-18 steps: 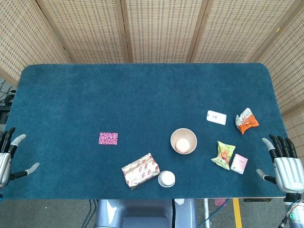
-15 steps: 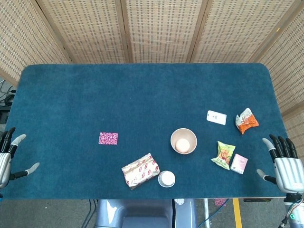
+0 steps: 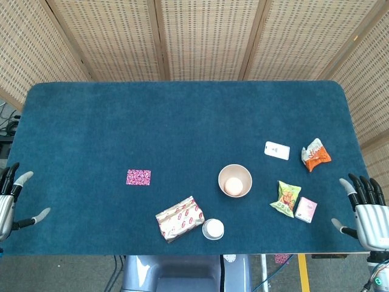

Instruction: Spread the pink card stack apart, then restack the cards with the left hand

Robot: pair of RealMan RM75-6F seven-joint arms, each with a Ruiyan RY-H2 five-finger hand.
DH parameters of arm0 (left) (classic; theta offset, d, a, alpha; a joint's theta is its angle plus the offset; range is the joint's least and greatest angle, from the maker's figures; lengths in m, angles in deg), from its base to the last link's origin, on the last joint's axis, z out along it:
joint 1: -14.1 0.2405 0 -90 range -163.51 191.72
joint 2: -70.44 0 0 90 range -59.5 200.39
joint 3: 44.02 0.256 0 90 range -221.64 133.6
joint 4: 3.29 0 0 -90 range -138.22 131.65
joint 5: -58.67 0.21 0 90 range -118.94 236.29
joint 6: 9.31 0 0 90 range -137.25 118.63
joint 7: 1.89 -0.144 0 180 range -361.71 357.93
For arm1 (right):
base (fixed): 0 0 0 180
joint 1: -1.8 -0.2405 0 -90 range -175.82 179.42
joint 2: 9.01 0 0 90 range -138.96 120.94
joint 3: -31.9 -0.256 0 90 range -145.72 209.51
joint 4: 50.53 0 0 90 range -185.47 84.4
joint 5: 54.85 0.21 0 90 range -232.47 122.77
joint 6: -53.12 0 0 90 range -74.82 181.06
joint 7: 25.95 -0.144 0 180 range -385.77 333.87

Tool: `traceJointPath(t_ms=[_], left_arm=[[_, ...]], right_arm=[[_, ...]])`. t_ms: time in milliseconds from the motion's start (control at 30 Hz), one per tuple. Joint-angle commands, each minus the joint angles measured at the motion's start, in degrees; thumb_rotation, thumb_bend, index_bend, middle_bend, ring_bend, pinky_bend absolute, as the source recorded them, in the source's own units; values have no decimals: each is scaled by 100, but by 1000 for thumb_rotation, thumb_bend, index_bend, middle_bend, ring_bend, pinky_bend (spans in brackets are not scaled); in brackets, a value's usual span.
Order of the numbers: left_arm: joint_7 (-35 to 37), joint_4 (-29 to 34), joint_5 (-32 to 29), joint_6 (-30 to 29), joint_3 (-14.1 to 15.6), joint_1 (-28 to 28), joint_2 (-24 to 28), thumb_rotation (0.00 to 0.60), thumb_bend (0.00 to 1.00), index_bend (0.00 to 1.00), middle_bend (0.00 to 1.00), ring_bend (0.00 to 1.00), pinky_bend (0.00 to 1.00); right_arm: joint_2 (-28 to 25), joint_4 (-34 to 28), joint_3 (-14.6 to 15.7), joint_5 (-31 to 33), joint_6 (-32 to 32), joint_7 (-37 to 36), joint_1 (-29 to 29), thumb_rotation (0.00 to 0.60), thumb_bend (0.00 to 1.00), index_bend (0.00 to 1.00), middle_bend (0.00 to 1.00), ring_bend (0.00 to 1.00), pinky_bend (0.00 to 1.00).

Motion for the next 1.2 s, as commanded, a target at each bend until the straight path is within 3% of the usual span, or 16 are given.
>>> traceJointPath(t_ms=[33, 367, 667, 733, 900, 1067, 1200], left_arm=[[-48, 39, -35, 64, -5, -30, 39, 386, 53, 173, 0, 0, 0], [-64, 79, -82, 369, 25, -166, 161, 385, 54, 188, 4, 0, 0], [373, 183, -80, 1180, 44, -596, 446, 384, 25, 197, 74, 16, 0], [579, 214, -60, 1453, 36, -757, 487, 363, 22, 197, 74, 16, 0], [1180, 147, 41, 2111, 16, -1181, 559, 237, 13, 198, 74, 17, 0], [1755, 111, 204, 2662, 34, -1572, 568, 181, 0, 198, 74, 17, 0], [2026, 91, 304, 2950, 48, -1812, 567, 168, 0, 198, 74, 15, 0]], right_arm=[[10, 7, -1, 14, 10, -13, 4, 600, 105, 125, 79, 0, 0], [17, 27, -11, 29, 35, -29, 3, 600, 105, 125, 79, 0, 0], [24, 65, -16, 47, 23, -100, 25, 600, 105, 125, 79, 0, 0], [27, 53, -17, 69, 25, -99, 35, 600, 105, 125, 79, 0, 0], [28, 42, -27, 78, 11, -115, 46, 600, 105, 125, 79, 0, 0], [9, 32, -4, 1, 28, -179, 27, 600, 105, 125, 79, 0, 0], [-33, 6, 52, -164, 66, -253, -20, 600, 105, 125, 79, 0, 0]])
